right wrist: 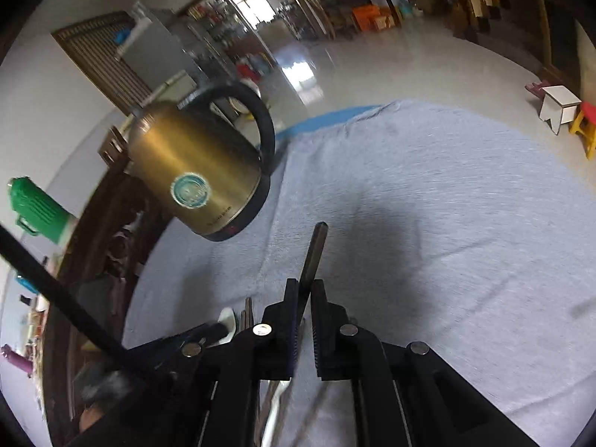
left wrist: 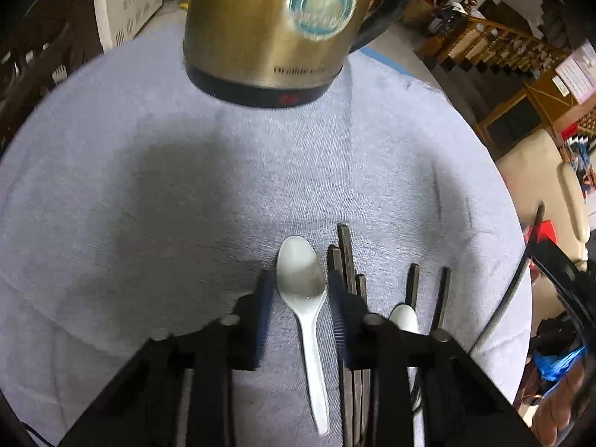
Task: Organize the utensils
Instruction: 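Close the left tool on the white spoon while the right tool grasps a dark chopstick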
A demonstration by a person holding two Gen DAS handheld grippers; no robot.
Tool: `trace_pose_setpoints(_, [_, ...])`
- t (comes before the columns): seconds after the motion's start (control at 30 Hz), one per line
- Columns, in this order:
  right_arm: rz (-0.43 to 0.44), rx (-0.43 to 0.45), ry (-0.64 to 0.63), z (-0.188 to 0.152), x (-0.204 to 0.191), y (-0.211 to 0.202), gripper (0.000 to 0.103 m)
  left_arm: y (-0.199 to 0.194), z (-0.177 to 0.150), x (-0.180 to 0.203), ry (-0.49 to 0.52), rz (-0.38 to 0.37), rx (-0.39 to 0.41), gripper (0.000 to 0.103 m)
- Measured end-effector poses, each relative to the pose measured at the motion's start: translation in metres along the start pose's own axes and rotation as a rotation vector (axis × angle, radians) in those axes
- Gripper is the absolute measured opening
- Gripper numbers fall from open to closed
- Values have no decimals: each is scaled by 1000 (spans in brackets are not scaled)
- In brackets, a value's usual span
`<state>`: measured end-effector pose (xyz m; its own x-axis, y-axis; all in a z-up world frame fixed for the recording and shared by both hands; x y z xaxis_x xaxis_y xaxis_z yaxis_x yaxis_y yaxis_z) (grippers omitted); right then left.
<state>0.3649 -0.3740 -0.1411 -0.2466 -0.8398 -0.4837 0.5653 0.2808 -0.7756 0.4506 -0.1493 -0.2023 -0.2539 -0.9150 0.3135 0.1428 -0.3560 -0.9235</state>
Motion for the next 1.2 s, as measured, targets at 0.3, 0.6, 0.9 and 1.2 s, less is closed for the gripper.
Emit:
trace_pose_setpoints(0.3, [102, 16, 7, -36, 9, -61, 6, -15, -14, 8, 23, -40, 94, 5])
trace_pose_setpoints(0.6, [-36, -124, 142, -46, 41, -55, 44, -37, -32, 1, 33, -7, 92, 1])
trace_pose_setpoints(0.9, [-245, -259, 256, -18, 73, 20, 35, -3, 3, -8, -50, 18, 34, 53])
trace_pose_setpoints(1.2, [-398, -275, 143, -17, 54, 57, 8, 6, 8, 5, 48, 86, 70, 11])
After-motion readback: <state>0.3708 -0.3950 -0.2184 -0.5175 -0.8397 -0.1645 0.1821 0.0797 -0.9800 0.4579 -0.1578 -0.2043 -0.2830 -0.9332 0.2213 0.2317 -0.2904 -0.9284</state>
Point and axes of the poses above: each gripper's, at about its wrist camera, not at the fingertips, and y roughly the way its jaws point, x to its right, z to its top, the point moved 3 cm from there along y, roughly the way its jaws point, and after that the axes turned 5 degrees about -x, right-handed, at the moved point
